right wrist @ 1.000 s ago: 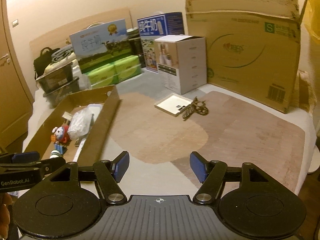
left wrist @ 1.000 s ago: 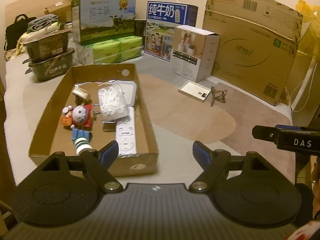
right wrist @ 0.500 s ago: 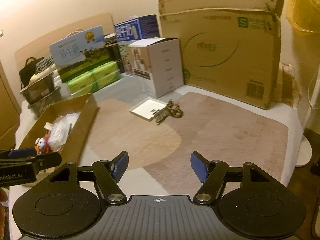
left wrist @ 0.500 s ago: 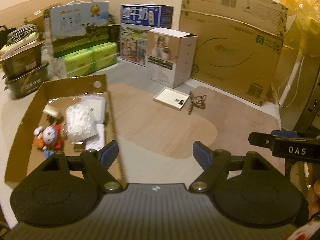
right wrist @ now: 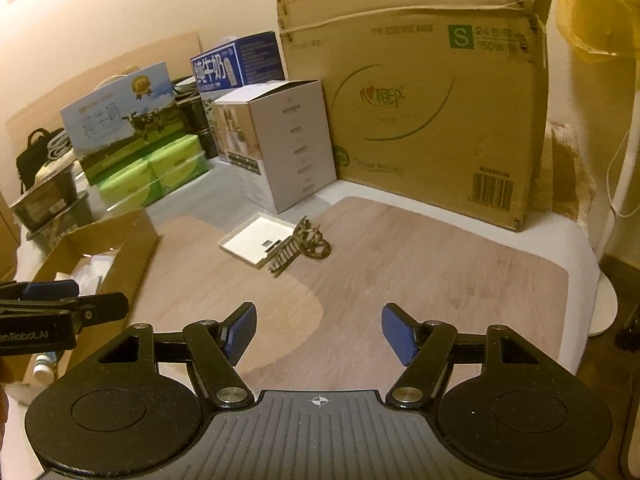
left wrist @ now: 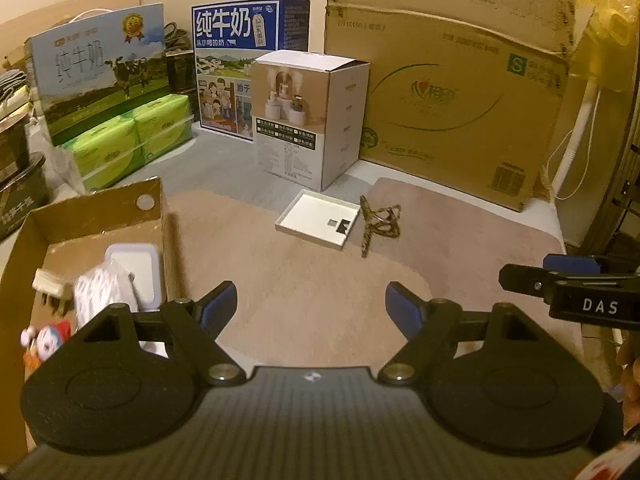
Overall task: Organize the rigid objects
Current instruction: 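Withdraw both tools from the box and move toward the white lid and keychain, then grasp the white square lid with the left tool while the right tool grasps the keychain lanyard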
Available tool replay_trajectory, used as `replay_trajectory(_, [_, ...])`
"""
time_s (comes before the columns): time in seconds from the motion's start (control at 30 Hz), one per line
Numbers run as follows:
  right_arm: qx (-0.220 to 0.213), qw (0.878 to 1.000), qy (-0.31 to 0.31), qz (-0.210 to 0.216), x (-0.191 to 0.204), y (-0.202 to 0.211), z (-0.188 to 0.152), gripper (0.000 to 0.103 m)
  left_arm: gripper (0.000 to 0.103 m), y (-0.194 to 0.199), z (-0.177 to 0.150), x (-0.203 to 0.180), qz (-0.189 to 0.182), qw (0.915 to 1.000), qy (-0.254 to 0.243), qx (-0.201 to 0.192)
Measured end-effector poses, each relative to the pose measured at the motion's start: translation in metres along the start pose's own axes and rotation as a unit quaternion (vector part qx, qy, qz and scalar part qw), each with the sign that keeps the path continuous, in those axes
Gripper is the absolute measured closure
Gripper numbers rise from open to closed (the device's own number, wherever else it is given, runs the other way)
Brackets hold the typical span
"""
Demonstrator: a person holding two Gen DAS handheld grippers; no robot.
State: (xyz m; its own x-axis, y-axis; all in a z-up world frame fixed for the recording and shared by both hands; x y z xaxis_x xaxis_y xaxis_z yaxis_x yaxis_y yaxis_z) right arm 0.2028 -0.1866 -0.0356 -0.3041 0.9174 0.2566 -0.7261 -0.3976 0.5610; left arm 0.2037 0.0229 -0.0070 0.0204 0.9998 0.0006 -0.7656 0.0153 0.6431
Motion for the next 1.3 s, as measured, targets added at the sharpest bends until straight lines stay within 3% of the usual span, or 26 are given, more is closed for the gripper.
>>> replay_trajectory(0.67, [0.012,1.0,0.005,-0.001,-0.001,-0.135,0.03,0.034,0.024,-0.111,0.05,0.015,-0.008,0.9995,-0.028,0.009])
replay_trajectory(1.03, [0.02,0.999,0.023,-0.028,-0.005,-0.197,0.034,0.034,0.024,-0.134,0.058,0.023,-0.01,0.9997,-0.016,0.014])
replay_trajectory(1.3, [0.013,0.996,0.051,-0.07,-0.019,-0.201,0.034,0.034,0.024,-0.142,0.059,0.02,-0.016,0.9995,-0.02,0.018])
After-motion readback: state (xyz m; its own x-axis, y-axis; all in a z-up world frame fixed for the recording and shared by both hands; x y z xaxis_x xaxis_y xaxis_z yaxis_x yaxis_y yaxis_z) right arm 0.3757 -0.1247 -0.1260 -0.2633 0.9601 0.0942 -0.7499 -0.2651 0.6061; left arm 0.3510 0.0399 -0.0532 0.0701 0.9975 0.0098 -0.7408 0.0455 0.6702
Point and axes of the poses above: each gripper's, at about its wrist camera, not at the fingertips, and y roughly against the way its jaws point, x to its left, z to its top, the point moved 7 cm from there along -y, roughly the way its jaws point, and after that the axes turned 5 degrees about z, right-handed, at the moved point
